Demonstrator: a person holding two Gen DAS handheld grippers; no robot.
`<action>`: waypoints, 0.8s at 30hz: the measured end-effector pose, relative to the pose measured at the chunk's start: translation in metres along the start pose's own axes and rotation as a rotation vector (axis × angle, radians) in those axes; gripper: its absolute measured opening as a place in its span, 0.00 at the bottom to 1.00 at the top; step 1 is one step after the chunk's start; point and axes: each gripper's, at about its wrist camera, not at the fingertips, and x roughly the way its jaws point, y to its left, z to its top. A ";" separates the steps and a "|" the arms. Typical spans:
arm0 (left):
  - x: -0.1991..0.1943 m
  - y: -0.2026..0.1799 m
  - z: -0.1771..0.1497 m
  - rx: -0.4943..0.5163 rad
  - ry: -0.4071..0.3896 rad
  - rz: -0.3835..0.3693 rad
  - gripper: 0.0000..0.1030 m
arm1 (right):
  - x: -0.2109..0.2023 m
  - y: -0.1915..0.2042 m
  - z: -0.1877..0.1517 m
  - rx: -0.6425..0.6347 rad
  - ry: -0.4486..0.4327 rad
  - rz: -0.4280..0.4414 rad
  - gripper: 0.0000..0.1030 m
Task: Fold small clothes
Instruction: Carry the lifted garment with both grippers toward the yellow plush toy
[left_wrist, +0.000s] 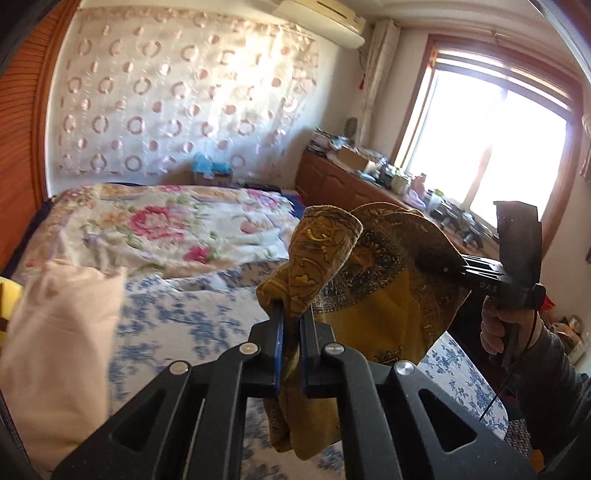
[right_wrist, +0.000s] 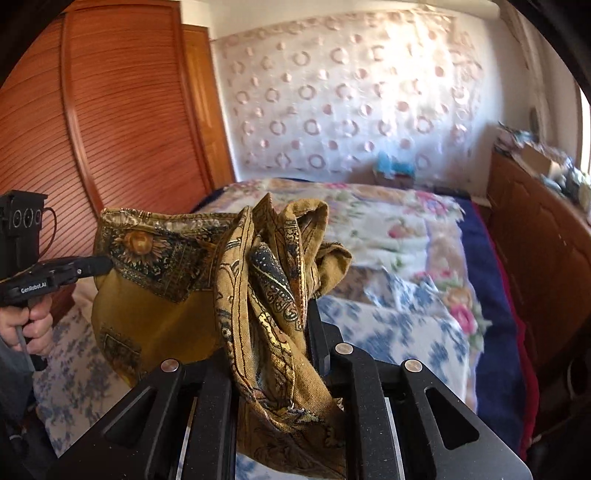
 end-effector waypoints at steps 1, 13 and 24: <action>-0.006 0.005 -0.001 0.000 -0.007 0.011 0.03 | 0.003 0.006 0.005 -0.011 -0.003 0.006 0.11; -0.074 0.091 -0.017 -0.137 -0.128 0.142 0.03 | 0.049 0.099 0.067 -0.183 -0.024 0.117 0.11; -0.125 0.177 -0.064 -0.315 -0.212 0.280 0.03 | 0.146 0.222 0.139 -0.413 0.024 0.259 0.11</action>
